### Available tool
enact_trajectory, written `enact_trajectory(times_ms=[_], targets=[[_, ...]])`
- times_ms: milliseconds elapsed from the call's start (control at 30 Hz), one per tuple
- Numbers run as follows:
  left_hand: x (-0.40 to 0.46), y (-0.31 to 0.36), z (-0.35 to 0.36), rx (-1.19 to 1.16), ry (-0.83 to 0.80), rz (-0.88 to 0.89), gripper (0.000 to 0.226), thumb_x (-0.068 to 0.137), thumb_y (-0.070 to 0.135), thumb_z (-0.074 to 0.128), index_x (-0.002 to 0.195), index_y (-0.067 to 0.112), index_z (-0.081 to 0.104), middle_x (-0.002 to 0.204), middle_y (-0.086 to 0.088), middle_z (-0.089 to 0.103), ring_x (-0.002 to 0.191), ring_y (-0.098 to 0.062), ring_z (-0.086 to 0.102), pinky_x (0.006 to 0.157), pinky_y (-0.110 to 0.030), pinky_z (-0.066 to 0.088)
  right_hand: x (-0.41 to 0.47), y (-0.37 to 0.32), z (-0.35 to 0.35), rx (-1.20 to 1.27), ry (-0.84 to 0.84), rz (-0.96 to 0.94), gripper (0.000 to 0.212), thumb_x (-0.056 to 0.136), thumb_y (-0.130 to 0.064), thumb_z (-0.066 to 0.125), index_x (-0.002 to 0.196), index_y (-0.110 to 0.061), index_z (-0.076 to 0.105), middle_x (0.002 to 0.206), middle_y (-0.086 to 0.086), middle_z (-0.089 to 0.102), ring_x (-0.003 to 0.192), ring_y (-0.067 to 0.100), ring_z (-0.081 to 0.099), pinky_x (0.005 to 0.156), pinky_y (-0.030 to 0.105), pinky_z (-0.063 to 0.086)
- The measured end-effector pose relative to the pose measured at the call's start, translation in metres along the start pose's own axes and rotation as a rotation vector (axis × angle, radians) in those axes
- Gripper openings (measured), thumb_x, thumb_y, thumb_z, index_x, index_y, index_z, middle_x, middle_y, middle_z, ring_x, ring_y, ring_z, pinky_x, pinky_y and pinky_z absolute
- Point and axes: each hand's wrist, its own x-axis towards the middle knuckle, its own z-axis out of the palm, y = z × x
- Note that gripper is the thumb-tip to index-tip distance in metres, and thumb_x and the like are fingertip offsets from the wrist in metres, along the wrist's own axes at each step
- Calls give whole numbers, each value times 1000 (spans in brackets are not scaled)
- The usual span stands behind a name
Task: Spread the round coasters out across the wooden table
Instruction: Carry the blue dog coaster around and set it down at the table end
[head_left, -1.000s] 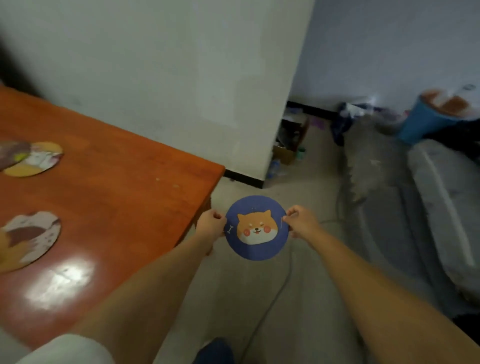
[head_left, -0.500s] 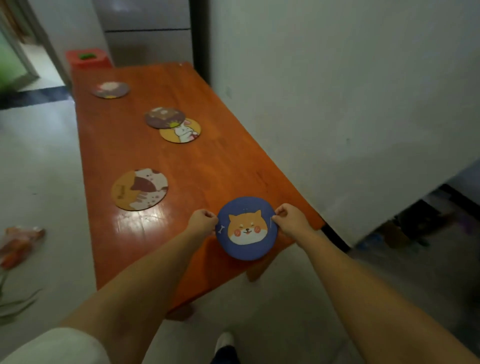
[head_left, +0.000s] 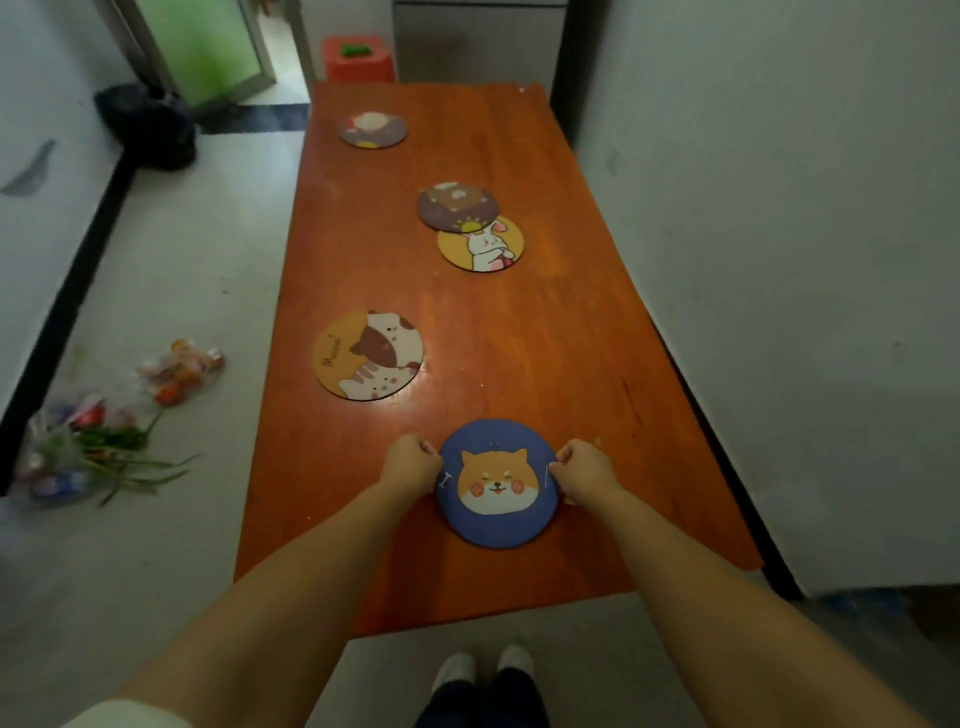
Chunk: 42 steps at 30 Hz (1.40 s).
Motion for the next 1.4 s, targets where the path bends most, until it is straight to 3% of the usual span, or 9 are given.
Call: enact_trajectory(times_ms=[233,367,500,733,867,933,1167,1300,1400], targets=[[10,7,3,298,-28,-4,45,90,1,57,56,15,32,56,-6,37,47,-17,33,45,-28,28,22,-7,-8,-358,-150,-63,45,95,-26,55,54,-12,40,56,6,48,70,28,53,107,49,40],[11,23,-4,368,-106,4,45,88,14,67,54,11,37,49,-8,42,43,-17,43,43,-29,38,22,-8,-24,-370,-174,-60,40,93,-37,57,65,-15,39,69,6,48,78,28,53,71,37,43],[13,56,-11,308,-112,80,36,92,14,62,65,0,42,53,-6,32,46,-18,34,50,-30,36,16,-10,-66,-269,-51,-68,30,93,-40,55,94,-11,46,99,13,62,91,29,63,80,39,49],[11,155,11,188,-96,351,32,92,26,62,70,19,39,66,-3,43,60,-22,48,70,-43,49,7,15,-155,-160,219,-77,40,93,-35,58,116,-3,58,121,19,64,112,34,60,87,37,47],[5,203,49,218,-123,438,23,92,31,61,84,17,44,83,-6,52,80,-27,52,76,-44,53,3,50,-191,-107,290,-58,24,93,-35,56,96,-12,54,101,15,64,87,28,61,80,40,51],[-1,222,75,231,-130,464,22,92,30,61,91,13,46,91,-10,54,82,-27,53,82,-46,55,2,74,-209,-113,304,-45,26,94,-36,54,103,-11,53,97,10,58,82,25,56,76,38,49],[-34,286,196,219,-151,485,25,93,25,60,76,15,45,76,-5,52,79,-27,53,72,-40,48,7,182,-288,-87,298,-9,34,92,-33,54,114,-7,55,116,16,63,100,34,64,87,41,51],[-54,315,266,184,-131,433,32,92,25,59,68,17,40,68,-5,52,57,-21,53,71,-40,55,14,240,-339,-107,270,-10,22,93,-31,54,101,-11,52,114,17,63,99,34,64,86,40,51],[-61,331,309,132,-123,380,35,92,24,59,65,19,37,64,-2,49,51,-15,49,66,-37,52,28,271,-368,-153,260,-16,28,94,-30,53,110,-7,55,115,18,64,101,34,64,83,38,50]])
